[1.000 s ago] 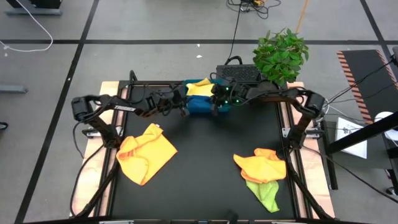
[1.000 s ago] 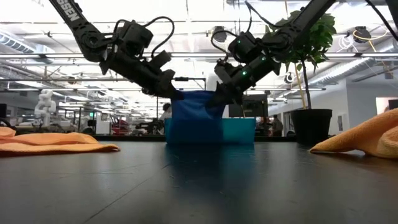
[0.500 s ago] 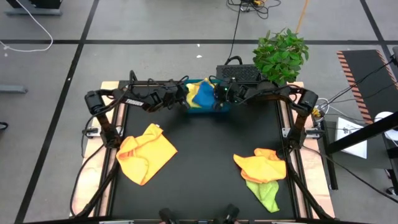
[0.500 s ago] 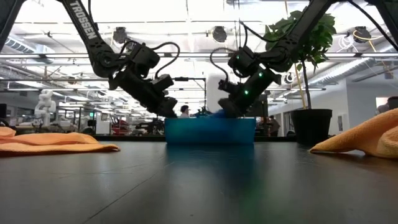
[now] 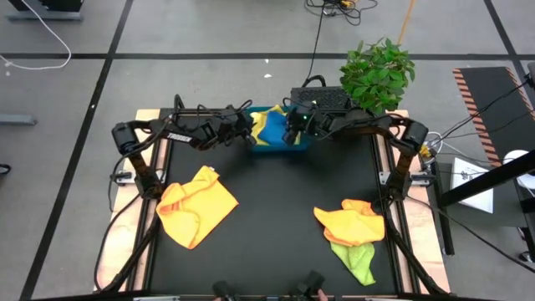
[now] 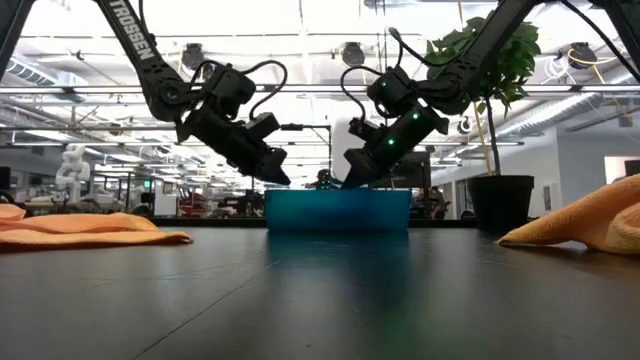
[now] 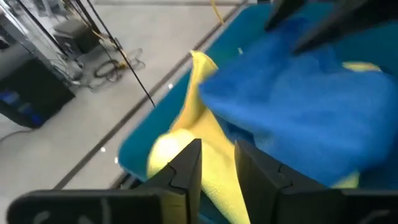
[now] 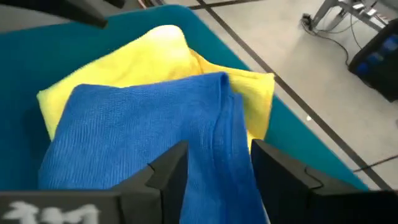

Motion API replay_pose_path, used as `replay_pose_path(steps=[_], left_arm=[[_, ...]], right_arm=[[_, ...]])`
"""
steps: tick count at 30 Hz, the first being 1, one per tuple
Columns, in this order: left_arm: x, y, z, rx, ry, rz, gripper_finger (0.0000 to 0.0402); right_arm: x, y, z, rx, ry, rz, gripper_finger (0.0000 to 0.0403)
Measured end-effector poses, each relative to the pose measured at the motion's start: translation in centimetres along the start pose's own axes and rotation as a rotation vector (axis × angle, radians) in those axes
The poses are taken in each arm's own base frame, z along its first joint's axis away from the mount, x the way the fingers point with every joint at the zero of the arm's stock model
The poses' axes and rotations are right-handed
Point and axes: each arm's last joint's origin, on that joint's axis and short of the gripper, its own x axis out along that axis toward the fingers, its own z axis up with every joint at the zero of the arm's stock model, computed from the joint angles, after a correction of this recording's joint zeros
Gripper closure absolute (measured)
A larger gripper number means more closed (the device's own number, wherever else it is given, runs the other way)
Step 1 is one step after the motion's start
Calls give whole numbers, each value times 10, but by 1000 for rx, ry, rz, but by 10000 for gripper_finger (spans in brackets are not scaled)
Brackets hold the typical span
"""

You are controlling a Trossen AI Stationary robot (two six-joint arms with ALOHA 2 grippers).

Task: Fold microfiber towels
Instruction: Stack the blue microfiber towel on top of the yellow microfiber towel in the bin, then fold the left orange microfiber towel

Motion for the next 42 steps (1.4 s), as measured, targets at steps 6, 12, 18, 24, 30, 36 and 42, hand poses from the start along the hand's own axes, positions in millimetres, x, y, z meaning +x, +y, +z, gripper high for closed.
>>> replay_pose_path(steps=[6, 12, 18, 24, 30, 36, 42], left_arm=[[-41, 1, 35, 3, -52, -33, 292], [-117, -14, 70, -14, -169, -177, 326], [-173, -49, 42, -45, -280, -327, 389], [-195, -76, -10, -80, -427, -498, 383], [-197, -81, -42, -117, -438, -514, 376], [-194, -77, -45, -103, -425, -420, 376], [-190, -69, -32, -115, -455, -359, 376]], right_arm=[[-36, 5, 32, -14, -105, -1, 224], [-112, 34, 59, -126, -178, 108, 239], [-173, 74, 28, -116, -250, 291, 251], [-186, 109, -40, -31, -475, 473, 255], [-188, 116, -80, 29, -617, 434, 255], [-175, 122, -85, -45, -590, 401, 255], [-168, 119, -78, -99, -607, 348, 255]])
